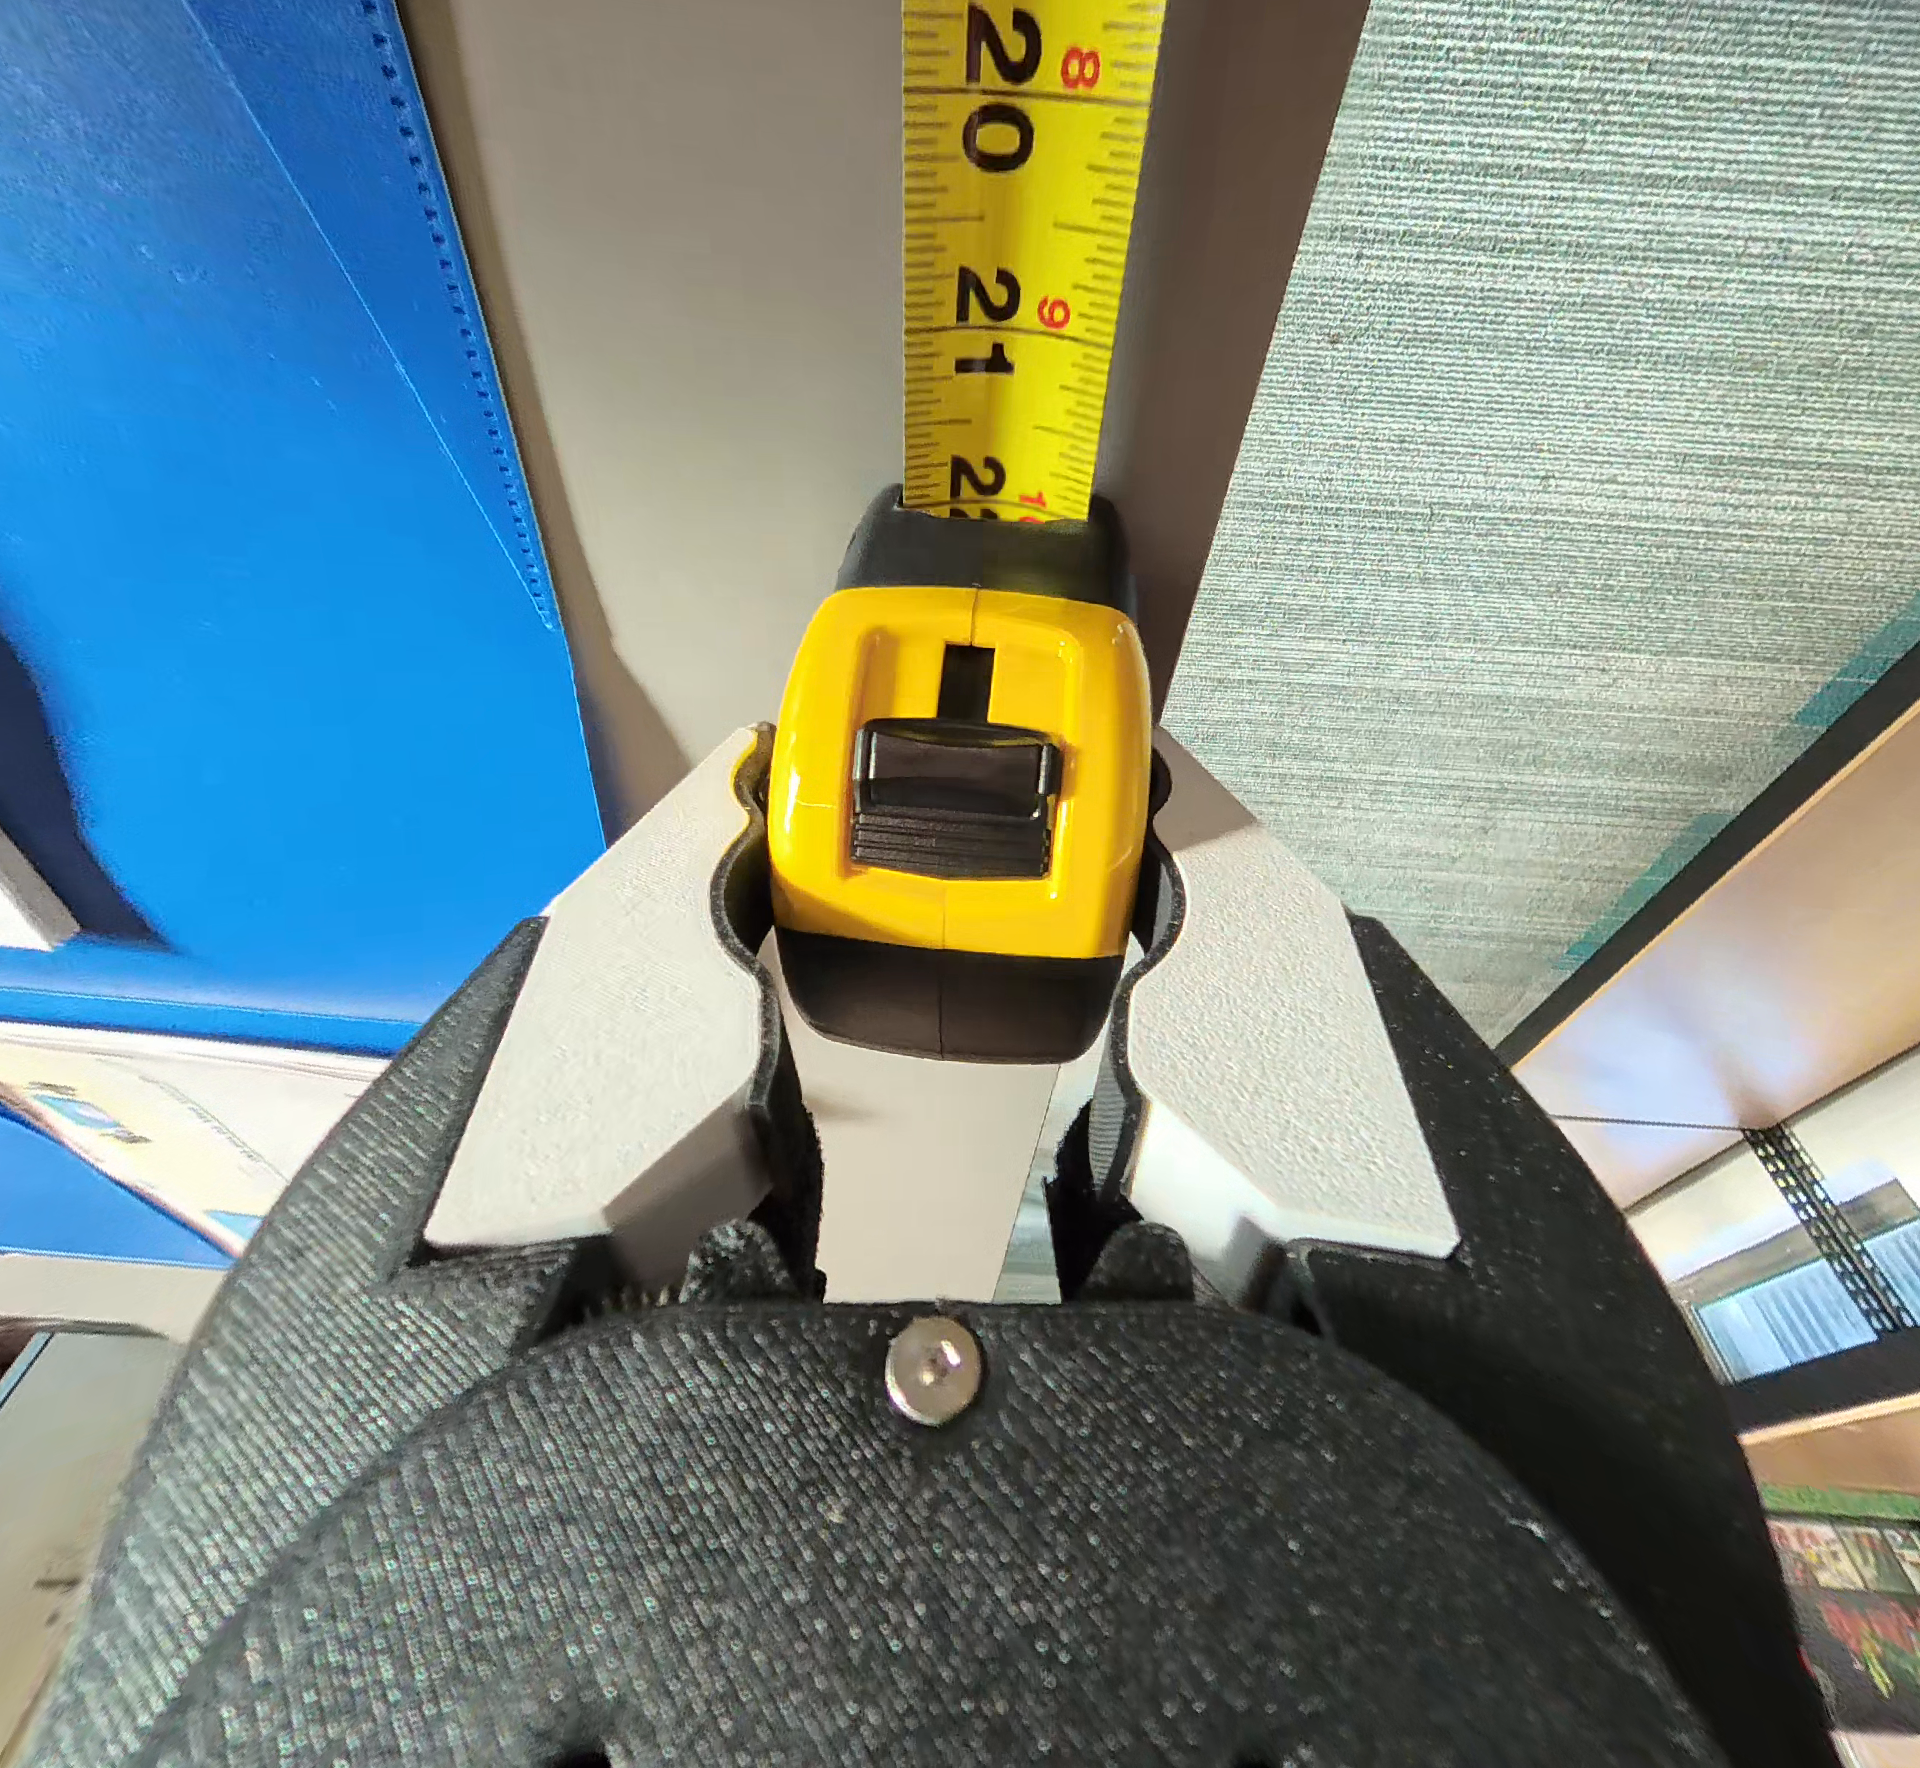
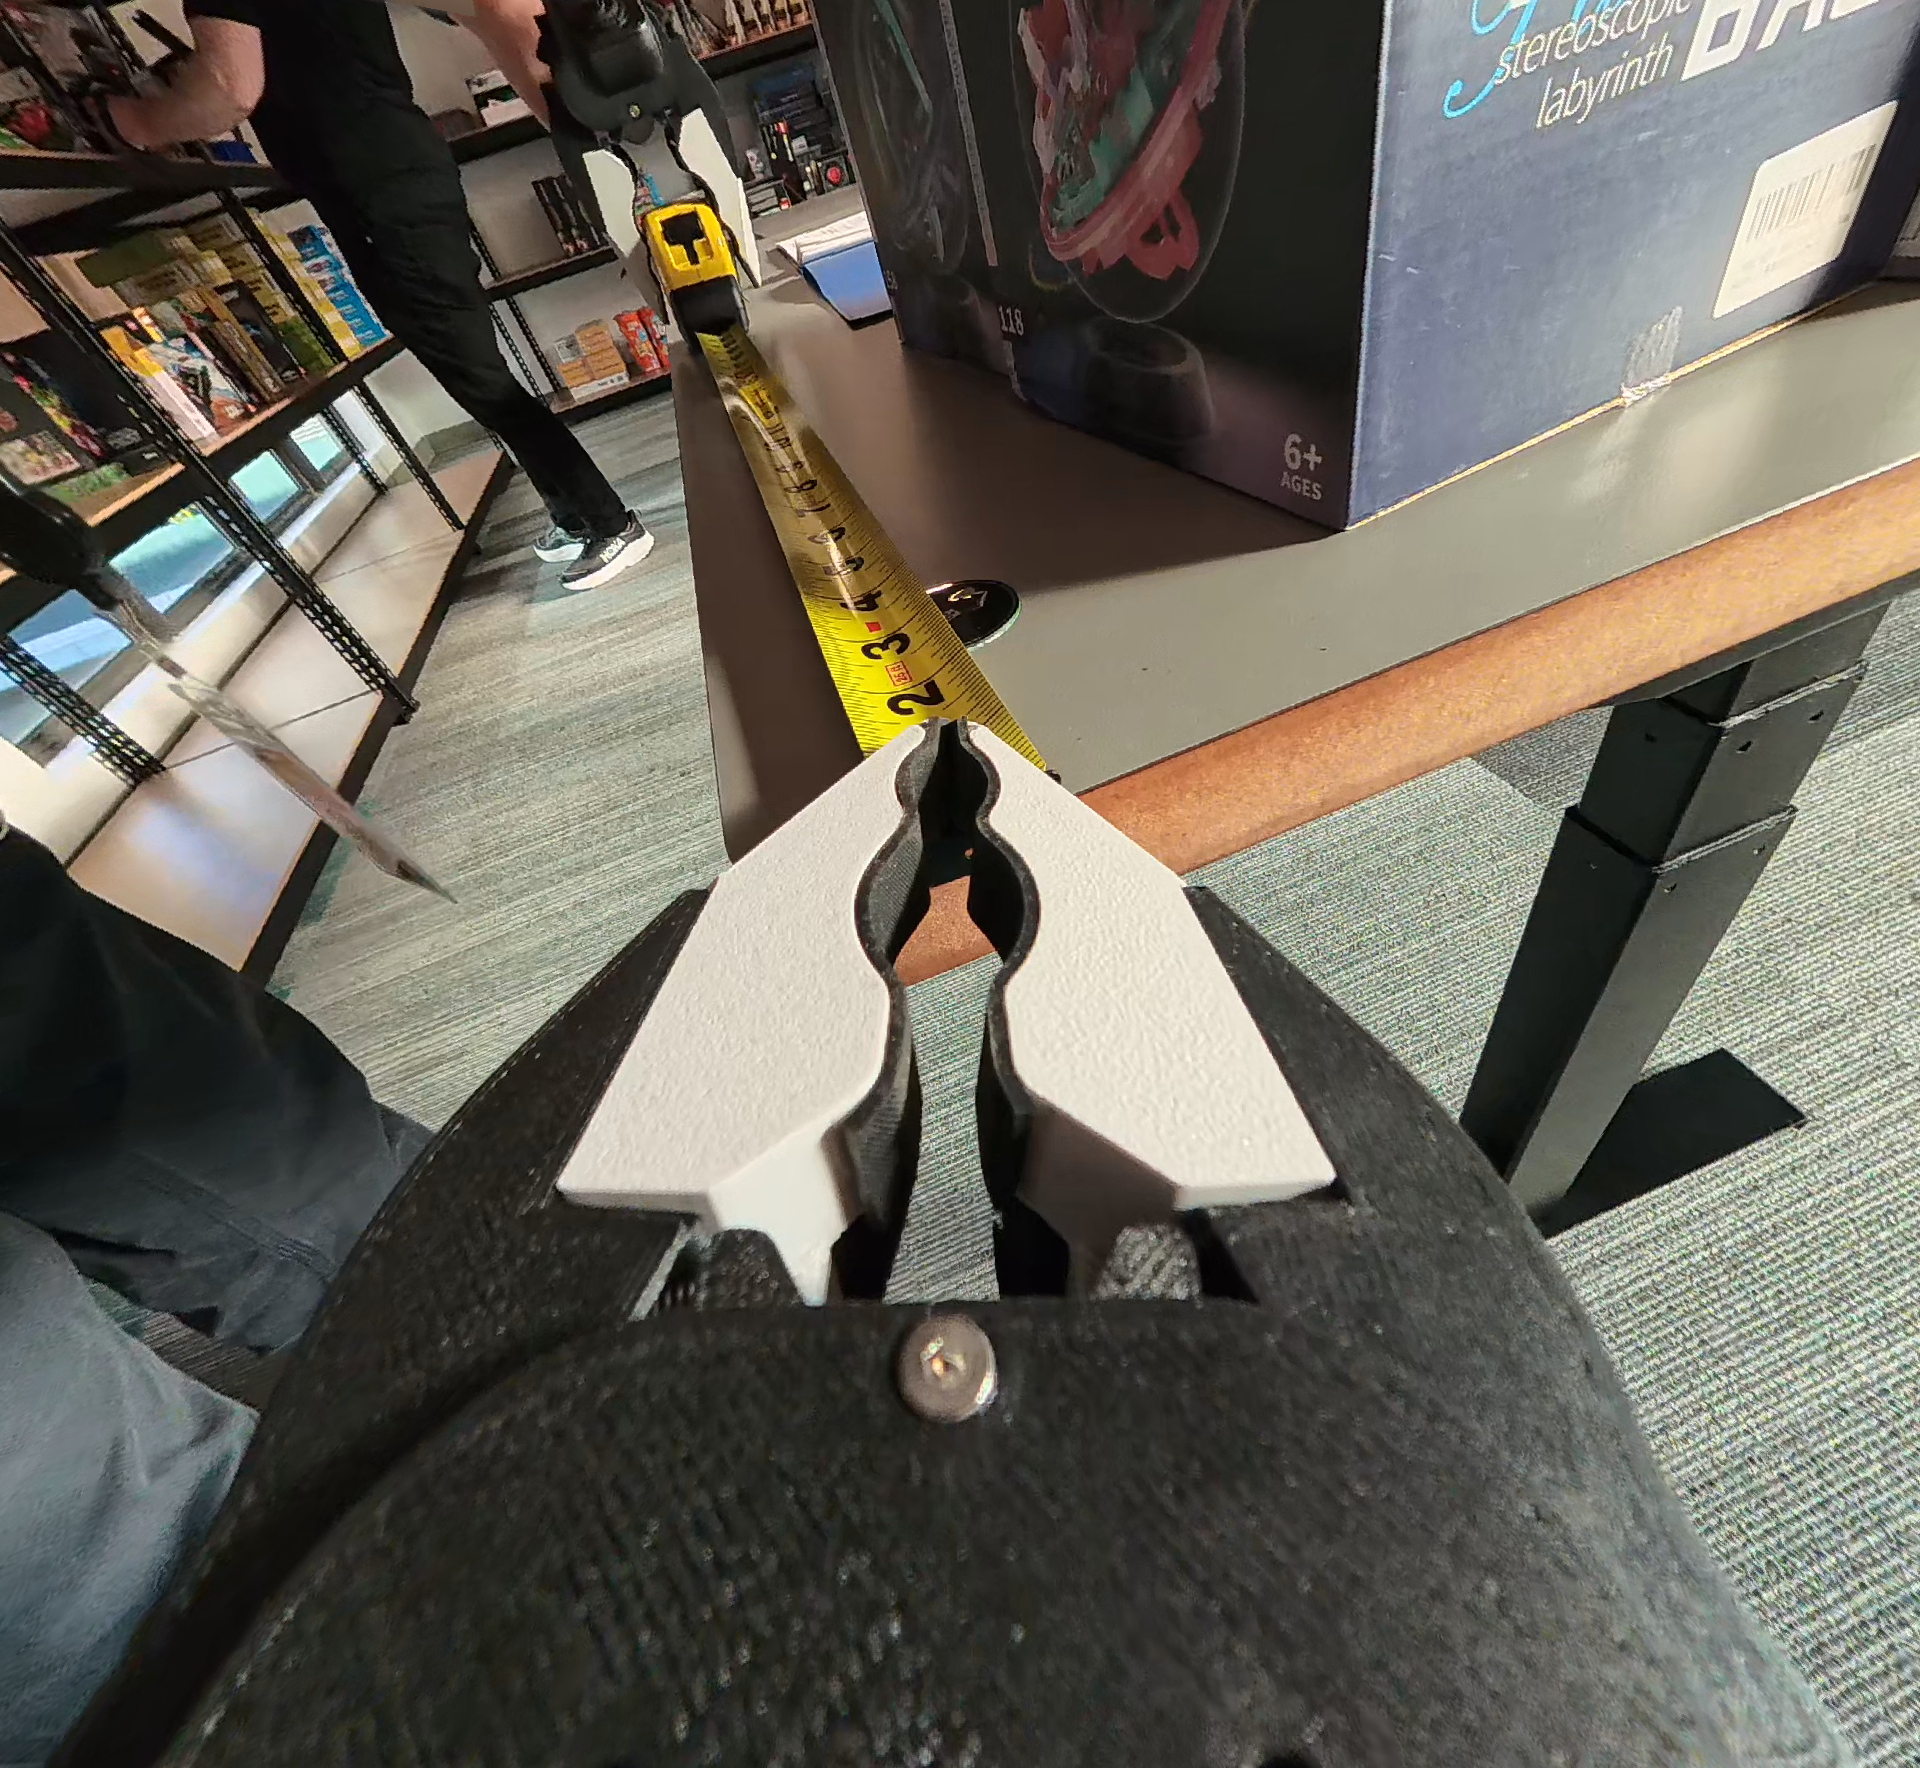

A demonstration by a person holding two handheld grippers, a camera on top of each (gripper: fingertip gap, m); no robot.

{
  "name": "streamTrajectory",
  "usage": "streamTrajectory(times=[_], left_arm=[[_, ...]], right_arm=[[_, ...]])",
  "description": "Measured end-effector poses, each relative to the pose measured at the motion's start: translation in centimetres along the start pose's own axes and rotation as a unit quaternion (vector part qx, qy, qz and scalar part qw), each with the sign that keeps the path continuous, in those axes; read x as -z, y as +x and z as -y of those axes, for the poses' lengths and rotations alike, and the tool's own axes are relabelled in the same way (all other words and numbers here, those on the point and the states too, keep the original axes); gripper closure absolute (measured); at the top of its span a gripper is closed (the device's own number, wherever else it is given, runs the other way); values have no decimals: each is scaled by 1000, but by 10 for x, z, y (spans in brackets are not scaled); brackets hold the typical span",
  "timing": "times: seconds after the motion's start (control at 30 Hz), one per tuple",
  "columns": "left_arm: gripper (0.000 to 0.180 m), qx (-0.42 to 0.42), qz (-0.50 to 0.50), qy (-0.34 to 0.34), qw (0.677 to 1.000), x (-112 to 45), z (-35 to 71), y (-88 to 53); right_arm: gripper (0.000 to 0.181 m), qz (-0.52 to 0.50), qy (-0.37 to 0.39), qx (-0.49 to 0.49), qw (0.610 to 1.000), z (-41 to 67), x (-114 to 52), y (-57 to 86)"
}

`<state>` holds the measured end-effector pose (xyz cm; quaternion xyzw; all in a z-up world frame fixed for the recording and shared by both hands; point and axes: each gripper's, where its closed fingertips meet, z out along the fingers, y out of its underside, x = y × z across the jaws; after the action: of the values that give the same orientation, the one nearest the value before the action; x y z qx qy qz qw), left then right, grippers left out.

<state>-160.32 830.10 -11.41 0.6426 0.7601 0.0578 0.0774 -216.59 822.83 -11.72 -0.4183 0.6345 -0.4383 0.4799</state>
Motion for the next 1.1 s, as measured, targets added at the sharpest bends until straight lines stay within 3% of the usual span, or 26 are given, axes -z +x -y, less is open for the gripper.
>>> streamTrajectory(times=[0.87,1.0,1.1], left_arm=[[113,-4,3,-21,1000,-5,-17,-2],[113,-4,2,-20,1000,-5,-17,-2],[113,-4,2,-19,1000,-5,-17,-2]], right_arm=[[181,-2,-31,-2,1000,1,-1,1],[181,-9,-4,-8,1000,8,1,1],[181,-25,58,-25,998,26,12,7]])
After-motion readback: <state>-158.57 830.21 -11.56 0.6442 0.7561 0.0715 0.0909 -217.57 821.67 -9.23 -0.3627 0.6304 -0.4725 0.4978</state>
